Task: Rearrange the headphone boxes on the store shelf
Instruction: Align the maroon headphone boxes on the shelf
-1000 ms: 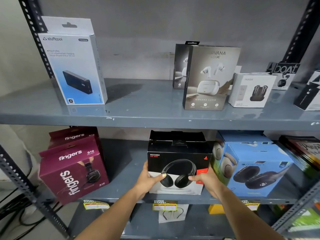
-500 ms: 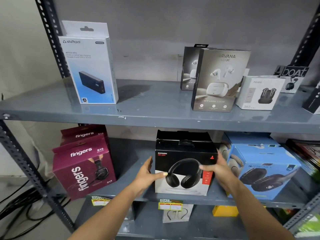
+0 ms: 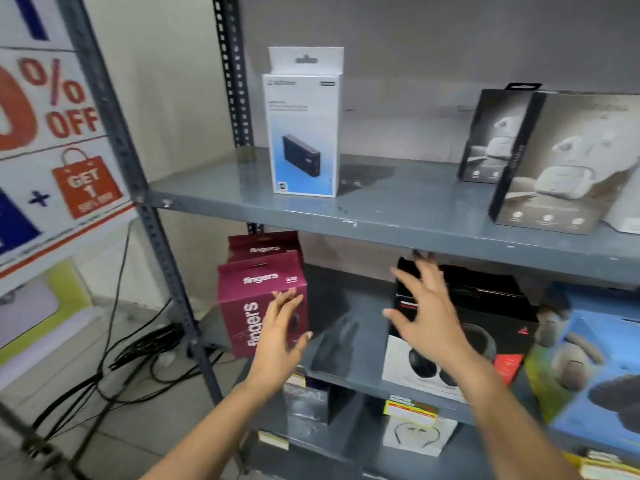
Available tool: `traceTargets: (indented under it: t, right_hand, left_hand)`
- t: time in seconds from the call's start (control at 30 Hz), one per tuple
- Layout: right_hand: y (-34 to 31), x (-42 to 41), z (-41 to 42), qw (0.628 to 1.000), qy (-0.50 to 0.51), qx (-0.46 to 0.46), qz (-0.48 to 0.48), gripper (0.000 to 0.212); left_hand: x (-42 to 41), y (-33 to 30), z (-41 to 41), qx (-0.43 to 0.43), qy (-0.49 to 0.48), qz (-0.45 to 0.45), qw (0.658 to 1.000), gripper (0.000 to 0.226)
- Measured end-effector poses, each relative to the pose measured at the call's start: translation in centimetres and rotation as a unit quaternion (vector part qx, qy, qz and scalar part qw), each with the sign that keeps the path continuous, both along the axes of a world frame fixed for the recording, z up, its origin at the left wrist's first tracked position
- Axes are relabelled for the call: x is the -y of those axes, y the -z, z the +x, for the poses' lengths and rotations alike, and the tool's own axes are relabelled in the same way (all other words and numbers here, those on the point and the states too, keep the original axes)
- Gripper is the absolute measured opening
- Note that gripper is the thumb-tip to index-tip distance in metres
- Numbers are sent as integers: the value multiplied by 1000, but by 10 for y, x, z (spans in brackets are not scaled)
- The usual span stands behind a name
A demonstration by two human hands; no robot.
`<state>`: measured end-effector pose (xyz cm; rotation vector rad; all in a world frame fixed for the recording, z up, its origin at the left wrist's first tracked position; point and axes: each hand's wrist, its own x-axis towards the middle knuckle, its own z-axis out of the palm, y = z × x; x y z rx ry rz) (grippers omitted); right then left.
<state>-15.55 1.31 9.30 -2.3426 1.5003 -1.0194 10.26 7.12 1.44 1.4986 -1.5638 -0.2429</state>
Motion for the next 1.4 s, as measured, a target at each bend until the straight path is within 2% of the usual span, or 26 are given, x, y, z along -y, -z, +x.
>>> traceTargets:
  t: [0.1, 0.23, 0.37, 0.47, 0.5, 0.57, 0.73, 0.87, 0.93, 1.1, 1.4]
  right_hand:
    - [11, 3, 56, 993, -102, 15, 49, 75]
    - [24, 22, 112, 972, -110, 62, 199, 99]
    - [40, 50, 145, 934, -85, 89, 336, 131]
    - [51, 69, 156, 905, -86, 89, 407, 143]
    - [53, 73, 160, 896, -88, 88, 427, 146]
    - [56, 81, 167, 879, -96, 94, 457, 148]
    - [65, 99, 179, 858, -117, 144, 479, 143]
    - [69, 105, 183, 871, -121, 166, 446, 108]
    - [69, 106, 184, 872, -116, 182, 439, 97]
    - [71, 100, 177, 873, -106, 209, 429, 88]
    - [79, 72, 126, 877, -14, 260, 404, 96]
  left_hand:
    - [-7, -6, 31, 50, -37, -27, 998, 72]
    - [-5, -6, 77, 79, -114, -17, 990, 96]
    - [4, 7, 124, -27, -141, 77, 987, 134]
    - [15, 18, 151, -149, -68, 181, 970, 147]
    - [18, 20, 156, -196, -31, 201, 959, 143]
    - [28, 25, 164, -240, 18, 226, 944, 127]
    - [60, 32, 170, -242, 69, 233, 939, 105]
    - [74, 35, 169, -252, 85, 239, 934, 93]
    - [77, 36, 169, -259, 83, 239, 932, 89]
    - [80, 35, 163, -256, 91, 252, 929, 88]
    - [103, 22, 122, -201, 178, 327, 906, 92]
